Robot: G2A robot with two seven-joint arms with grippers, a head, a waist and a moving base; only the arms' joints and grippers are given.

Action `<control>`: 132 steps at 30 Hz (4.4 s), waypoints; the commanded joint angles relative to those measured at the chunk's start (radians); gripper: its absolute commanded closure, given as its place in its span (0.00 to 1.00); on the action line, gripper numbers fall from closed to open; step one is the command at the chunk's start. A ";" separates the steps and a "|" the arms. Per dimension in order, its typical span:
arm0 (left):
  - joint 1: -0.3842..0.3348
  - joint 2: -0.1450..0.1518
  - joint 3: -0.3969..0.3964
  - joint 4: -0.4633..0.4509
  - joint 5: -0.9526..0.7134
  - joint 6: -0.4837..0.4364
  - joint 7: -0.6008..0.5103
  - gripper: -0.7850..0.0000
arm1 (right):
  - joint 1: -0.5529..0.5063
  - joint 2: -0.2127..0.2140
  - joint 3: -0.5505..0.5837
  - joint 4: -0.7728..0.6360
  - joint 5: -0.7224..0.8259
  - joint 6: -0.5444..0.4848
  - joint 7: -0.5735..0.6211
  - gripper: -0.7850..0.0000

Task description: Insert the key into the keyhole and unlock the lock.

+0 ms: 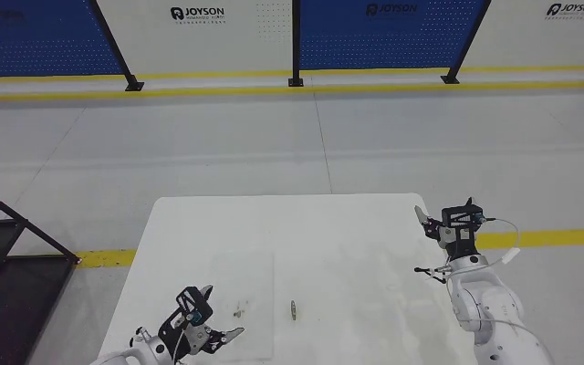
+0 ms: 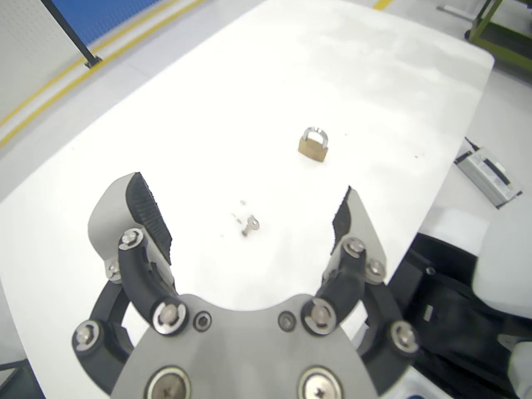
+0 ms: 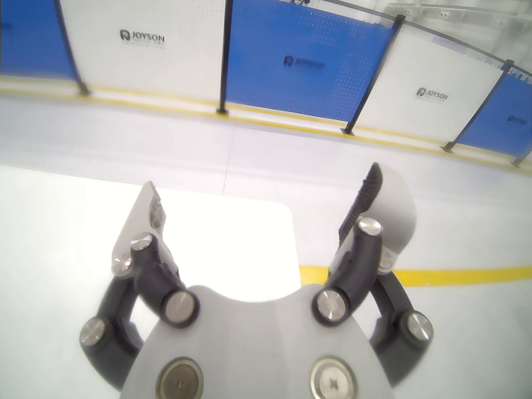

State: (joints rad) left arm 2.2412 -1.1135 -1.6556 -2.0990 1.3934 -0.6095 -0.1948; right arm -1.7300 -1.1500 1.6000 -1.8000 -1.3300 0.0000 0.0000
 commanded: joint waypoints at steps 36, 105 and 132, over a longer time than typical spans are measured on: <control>-0.258 -0.026 0.391 0.182 0.290 0.405 -0.369 0.59 | 0.000 0.000 0.000 0.000 0.000 0.000 0.000 0.00; -0.145 0.003 0.194 0.082 -0.052 0.310 -0.257 1.00 | 0.000 0.000 0.000 0.000 0.000 0.000 0.000 0.00; -0.056 0.024 -0.064 0.121 -0.234 -0.054 0.429 1.00 | 0.000 0.000 0.000 0.000 0.000 0.000 0.000 0.00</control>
State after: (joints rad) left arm 2.1851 -1.0909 -1.7106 -1.9901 1.1521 -0.6283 0.1650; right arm -1.7300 -1.1500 1.6000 -1.8000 -1.3300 0.0000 0.0000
